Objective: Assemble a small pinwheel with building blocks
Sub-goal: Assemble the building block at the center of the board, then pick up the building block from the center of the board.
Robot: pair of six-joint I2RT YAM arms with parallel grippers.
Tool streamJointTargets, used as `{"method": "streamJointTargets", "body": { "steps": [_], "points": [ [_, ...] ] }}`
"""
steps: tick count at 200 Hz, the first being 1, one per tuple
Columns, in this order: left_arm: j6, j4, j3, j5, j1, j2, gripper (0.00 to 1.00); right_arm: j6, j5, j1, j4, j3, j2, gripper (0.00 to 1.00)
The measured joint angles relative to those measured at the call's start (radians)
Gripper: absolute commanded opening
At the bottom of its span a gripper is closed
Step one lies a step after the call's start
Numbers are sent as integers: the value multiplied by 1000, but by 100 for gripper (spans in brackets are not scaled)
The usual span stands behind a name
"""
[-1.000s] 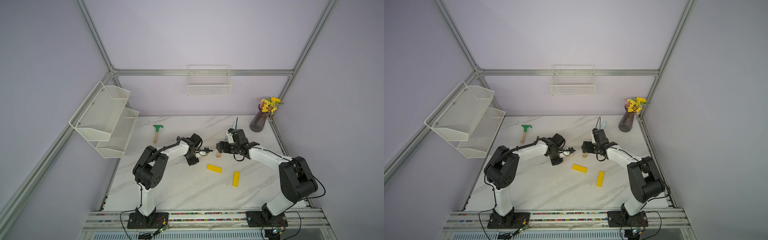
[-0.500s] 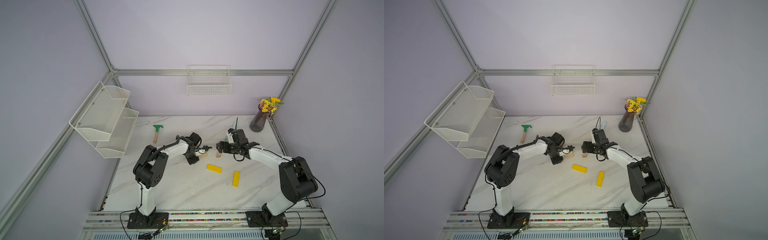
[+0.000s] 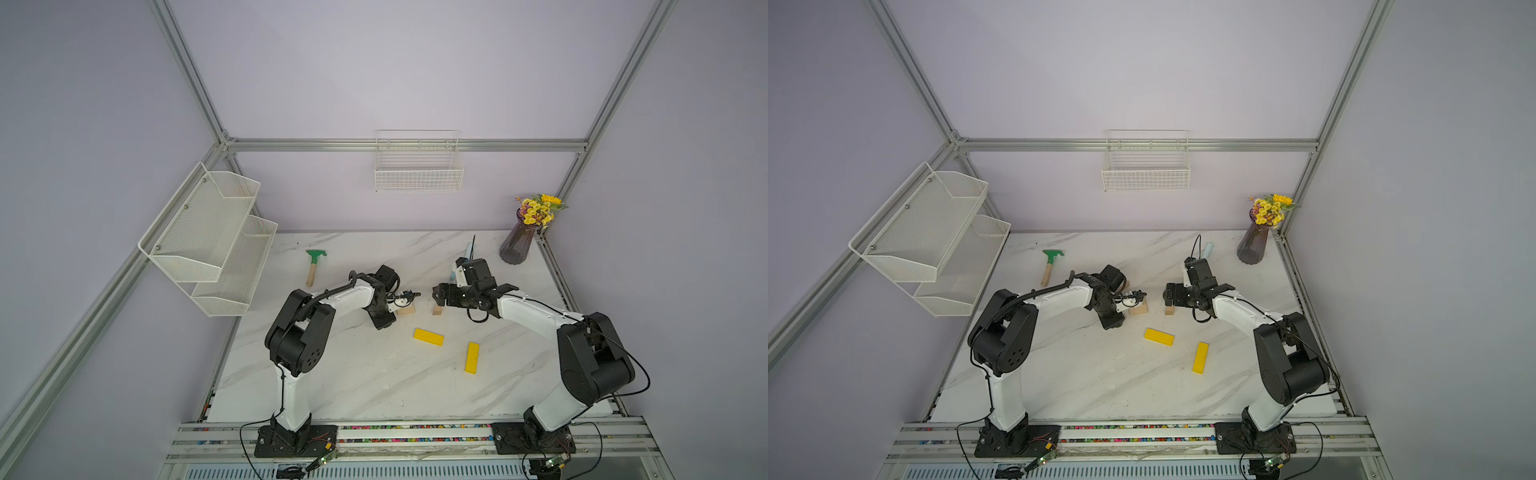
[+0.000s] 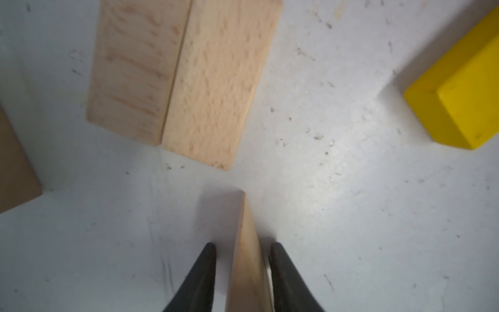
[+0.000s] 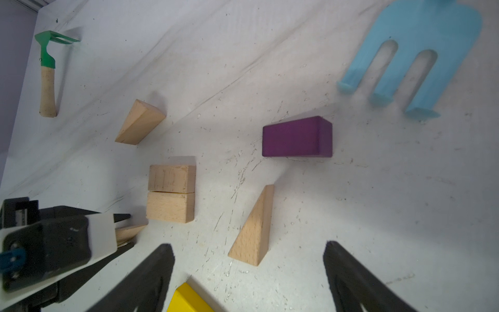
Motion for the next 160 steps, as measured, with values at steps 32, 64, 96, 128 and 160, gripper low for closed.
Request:
{"method": "streamJointTargets", "body": {
  "steps": [32,64,96,128,160],
  "points": [
    [-3,2,0,5,6,0,56,0,0,0,-2,5,0,91],
    [-9,5,-15,8,7,-16,63,-6,0,0,-10,37,2,91],
    [-32,10,-61,14,7,-106,72,-27,9,0,-30,133,22,90],
    [-72,51,-84,17,14,-268,77,-46,32,13,-53,262,87,89],
    [-167,132,-152,-24,68,-450,80,-37,72,83,-89,395,195,86]
  ]
}}
